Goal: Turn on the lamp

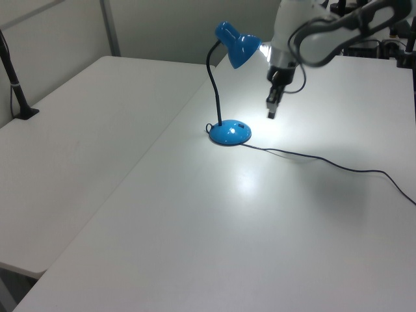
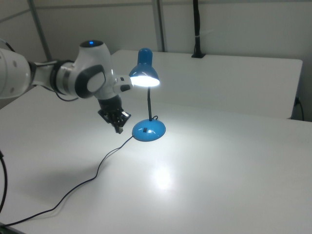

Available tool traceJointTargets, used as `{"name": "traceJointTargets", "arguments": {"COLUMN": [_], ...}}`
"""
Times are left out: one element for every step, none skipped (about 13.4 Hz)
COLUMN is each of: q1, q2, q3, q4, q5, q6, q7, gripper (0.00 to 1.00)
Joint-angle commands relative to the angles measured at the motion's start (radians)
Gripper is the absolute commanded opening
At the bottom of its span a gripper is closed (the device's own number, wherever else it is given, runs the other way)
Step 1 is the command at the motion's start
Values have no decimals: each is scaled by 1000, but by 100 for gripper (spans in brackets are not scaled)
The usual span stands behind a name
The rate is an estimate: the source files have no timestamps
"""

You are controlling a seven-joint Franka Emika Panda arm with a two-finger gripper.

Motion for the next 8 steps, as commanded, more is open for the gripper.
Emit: {"name": "traceJointTargets", "arguments": {"q1": [8, 8, 8, 8, 7, 5, -7, -22], "q2": [-121, -167, -201, -206, -204, -204, -206, -203], "q3": [3, 7, 9, 11, 12, 12, 17, 20], "q4": [-12, -8, 25, 60, 121, 163, 179, 203], "q5": [-37, -48, -46, -46, -43, -39, -37, -36], "q6": [-275, -342, -399, -434, -482, -494, -490, -488], "q7": [-13, -3, 6, 21, 43, 61, 61, 47], "gripper": [86, 100, 100, 100, 100, 100, 100, 100]}}
